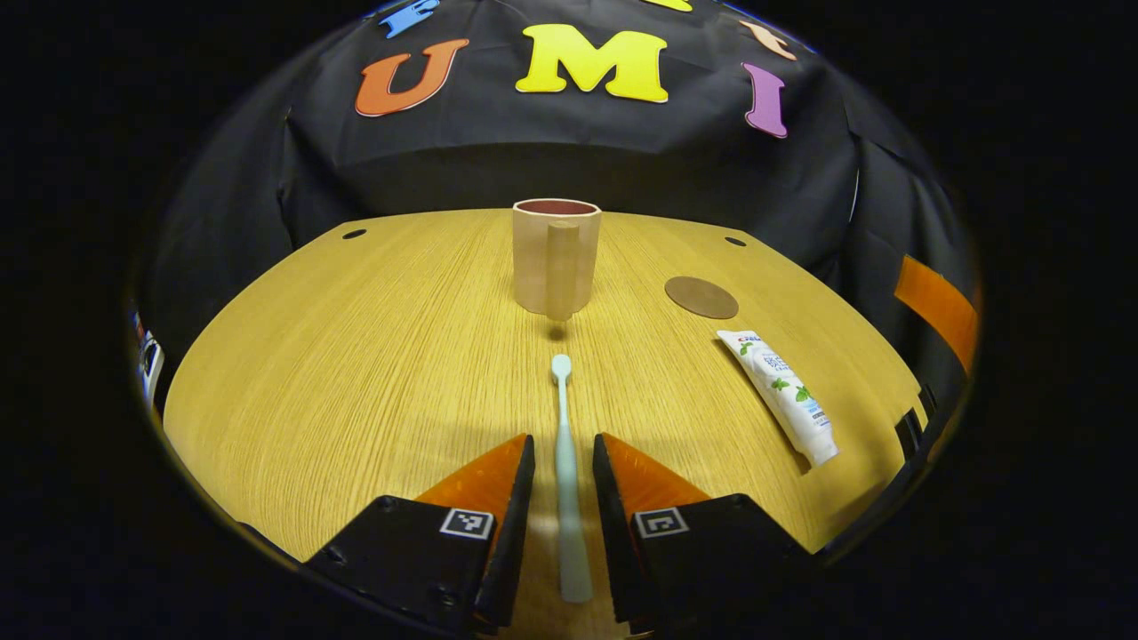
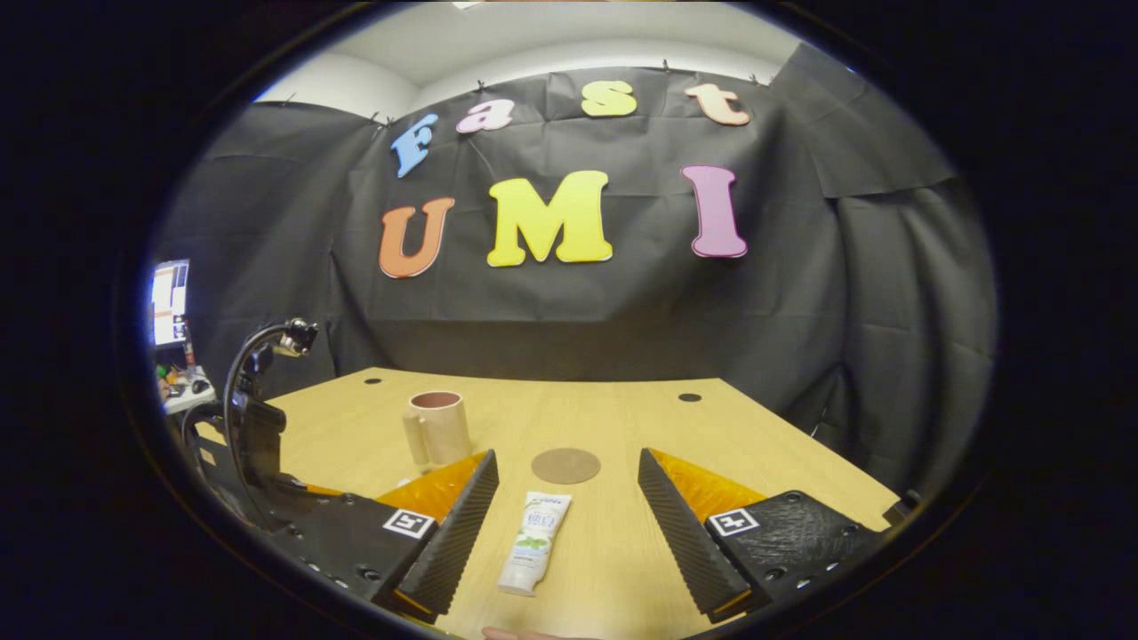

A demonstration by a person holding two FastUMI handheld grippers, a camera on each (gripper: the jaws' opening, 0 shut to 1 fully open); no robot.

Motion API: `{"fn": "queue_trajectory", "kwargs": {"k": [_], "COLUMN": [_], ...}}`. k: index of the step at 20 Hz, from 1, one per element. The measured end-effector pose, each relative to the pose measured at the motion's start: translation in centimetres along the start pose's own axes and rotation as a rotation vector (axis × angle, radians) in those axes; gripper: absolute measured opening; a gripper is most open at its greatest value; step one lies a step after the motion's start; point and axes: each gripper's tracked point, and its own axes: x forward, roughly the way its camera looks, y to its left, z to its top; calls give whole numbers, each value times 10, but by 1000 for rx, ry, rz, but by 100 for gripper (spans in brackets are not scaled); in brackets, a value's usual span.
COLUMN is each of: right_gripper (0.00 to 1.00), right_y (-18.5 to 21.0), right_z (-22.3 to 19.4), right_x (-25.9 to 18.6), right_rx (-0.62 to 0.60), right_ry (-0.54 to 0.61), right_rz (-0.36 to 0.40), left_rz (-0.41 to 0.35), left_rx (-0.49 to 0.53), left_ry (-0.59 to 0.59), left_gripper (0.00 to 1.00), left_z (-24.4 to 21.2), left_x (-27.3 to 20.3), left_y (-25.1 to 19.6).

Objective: Put the toothbrush and toothpaste on the desktop into the cup, then pick up the cup and place it on the coaster on the desktop.

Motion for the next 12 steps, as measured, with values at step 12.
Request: {"fn": "queue_trajectory", "kwargs": {"k": [12], "right_gripper": [96], "right_y": [2], "right_z": [-12], "right_x": [4], "right_rx": [-5], "right_ry": [33], "right_rz": [-2], "left_rz": [9], "left_rx": [17], "left_ry": [-105], "left_gripper": [10], "left_z": [23], "left_x": [-15], "left_y": [7]}}
